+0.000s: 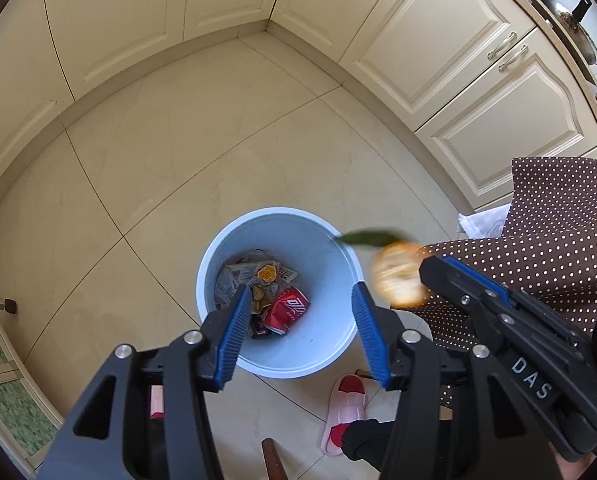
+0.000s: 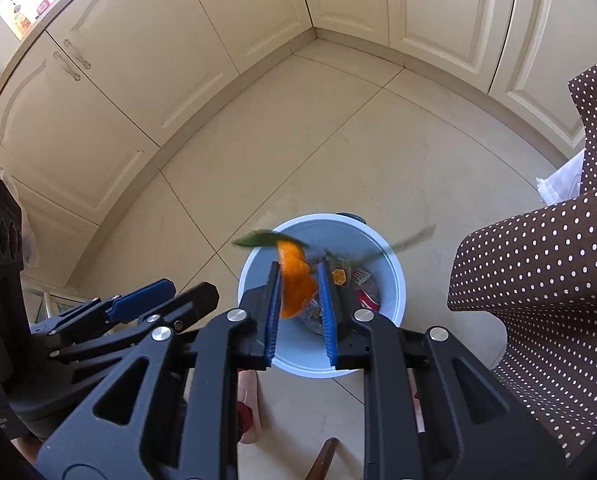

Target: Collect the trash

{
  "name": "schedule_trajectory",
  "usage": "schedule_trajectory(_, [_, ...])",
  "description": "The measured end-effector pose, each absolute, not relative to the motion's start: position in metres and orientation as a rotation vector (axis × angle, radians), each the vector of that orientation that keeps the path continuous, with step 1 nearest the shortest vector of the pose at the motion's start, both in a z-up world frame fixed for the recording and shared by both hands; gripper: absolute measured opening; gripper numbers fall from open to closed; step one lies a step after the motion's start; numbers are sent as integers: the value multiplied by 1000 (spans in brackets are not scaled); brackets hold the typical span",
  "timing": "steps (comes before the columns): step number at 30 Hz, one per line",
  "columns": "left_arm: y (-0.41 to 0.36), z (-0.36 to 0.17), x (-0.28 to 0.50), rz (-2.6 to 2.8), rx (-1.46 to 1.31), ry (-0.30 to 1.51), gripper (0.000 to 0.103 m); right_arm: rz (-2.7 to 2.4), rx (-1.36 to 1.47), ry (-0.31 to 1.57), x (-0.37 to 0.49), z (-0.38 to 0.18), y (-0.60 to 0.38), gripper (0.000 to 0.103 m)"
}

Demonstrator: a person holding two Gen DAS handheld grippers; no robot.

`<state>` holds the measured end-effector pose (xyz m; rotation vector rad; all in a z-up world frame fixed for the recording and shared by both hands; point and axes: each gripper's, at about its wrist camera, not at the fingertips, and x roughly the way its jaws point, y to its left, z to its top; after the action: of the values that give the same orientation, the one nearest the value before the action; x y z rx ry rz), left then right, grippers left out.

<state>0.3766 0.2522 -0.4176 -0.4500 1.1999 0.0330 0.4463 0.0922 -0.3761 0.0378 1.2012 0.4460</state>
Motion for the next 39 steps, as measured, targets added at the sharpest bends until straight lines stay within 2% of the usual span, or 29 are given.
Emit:
schedule_trajectory(6, [251,-406,371,50,-407,1184,52,438,13,1173,439,-364,87,25])
schedule_trajectory(9, [247,-387,359,68,-372,1142,52,433,-18,1135,428,-346,81,25])
schedule_trajectory(14, [223,-334,329,72,-297,1042,59,417,-69,1026,393,-295,64,25])
schedule_trajectory(16, [208,-309,312,59,-270,995,63,411,-73,971,371,-267,52,32])
schedule_trajectory(18, [194,-286,295,55,-246,948,67,396,-81,920,352,-244,39,48])
schedule_trajectory(22, [163,-230,253,43,-211,840,75,374,-74,805,303,-190,4,50])
schedule_trajectory(24, [150,-202,233,46,-187,777,79,351,-69,733,275,-162,-17,62])
schedule_trajectory(27, [132,-167,205,46,-151,711,79,318,-51,641,233,-126,-47,72])
schedule_trajectory(32, [97,-112,151,11,-101,584,83,233,-18,508,163,-77,-76,82])
schedule_trajectory(34, [82,-92,127,4,-74,519,89,205,-13,457,141,-60,-84,85])
schedule_trajectory(39, [44,-47,73,-36,-2,411,89,159,-30,342,83,-27,-103,89])
